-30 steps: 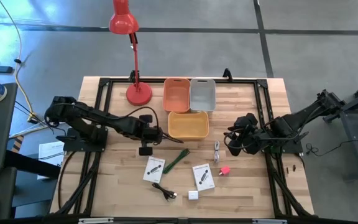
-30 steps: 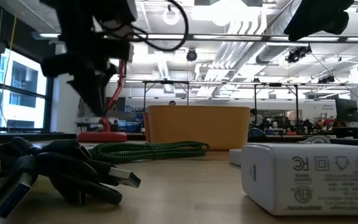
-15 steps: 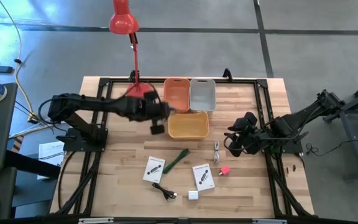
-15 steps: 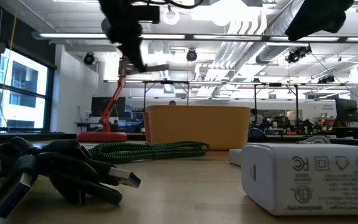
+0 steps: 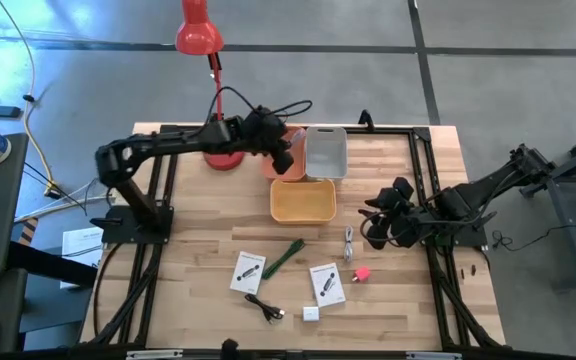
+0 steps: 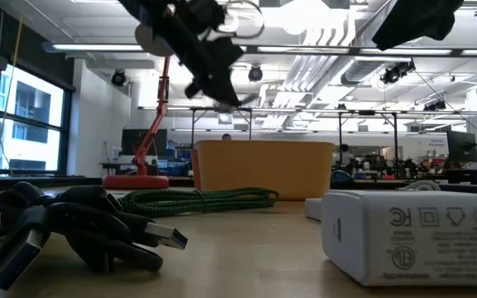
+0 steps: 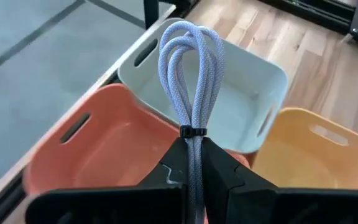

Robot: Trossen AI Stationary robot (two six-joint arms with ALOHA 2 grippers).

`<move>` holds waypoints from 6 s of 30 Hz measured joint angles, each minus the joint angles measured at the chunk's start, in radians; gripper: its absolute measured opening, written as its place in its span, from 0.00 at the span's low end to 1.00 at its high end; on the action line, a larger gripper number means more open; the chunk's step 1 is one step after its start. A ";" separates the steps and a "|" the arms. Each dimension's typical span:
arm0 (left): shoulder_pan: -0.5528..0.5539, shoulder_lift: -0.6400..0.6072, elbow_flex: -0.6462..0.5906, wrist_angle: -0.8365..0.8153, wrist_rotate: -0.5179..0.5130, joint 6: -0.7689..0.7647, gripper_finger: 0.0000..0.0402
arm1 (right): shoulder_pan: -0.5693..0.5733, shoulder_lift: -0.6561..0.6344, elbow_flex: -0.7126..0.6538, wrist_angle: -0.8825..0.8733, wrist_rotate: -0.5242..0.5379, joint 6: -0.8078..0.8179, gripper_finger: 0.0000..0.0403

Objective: Pick and place items into bin
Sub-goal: Put the left white charger cable into the orange bin, then put the white charger cable into the orange bin

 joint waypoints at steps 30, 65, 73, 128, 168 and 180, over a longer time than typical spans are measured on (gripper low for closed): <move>0.171 0.134 0.000 -0.007 0.131 0.171 0.33 | -0.177 0.000 0.000 0.048 -0.009 0.081 0.29; -0.177 -0.472 0.073 -0.707 0.153 0.729 0.24 | -0.159 0.047 -0.417 0.408 -0.603 0.747 0.33; -0.176 -0.536 0.073 -0.708 0.039 0.706 0.24 | -0.188 0.169 -0.416 0.544 -0.634 0.716 0.49; -0.176 -0.536 0.072 -0.605 -0.027 0.571 0.24 | -0.319 0.502 -0.192 0.052 -0.701 0.317 0.29; -0.176 -0.536 0.072 -0.580 -0.083 0.525 0.24 | -0.367 0.123 -0.276 0.123 -0.562 0.294 0.11; -0.176 -0.536 0.072 -0.580 -0.111 0.516 0.24 | -0.558 -0.127 -0.275 0.347 -0.488 0.083 0.11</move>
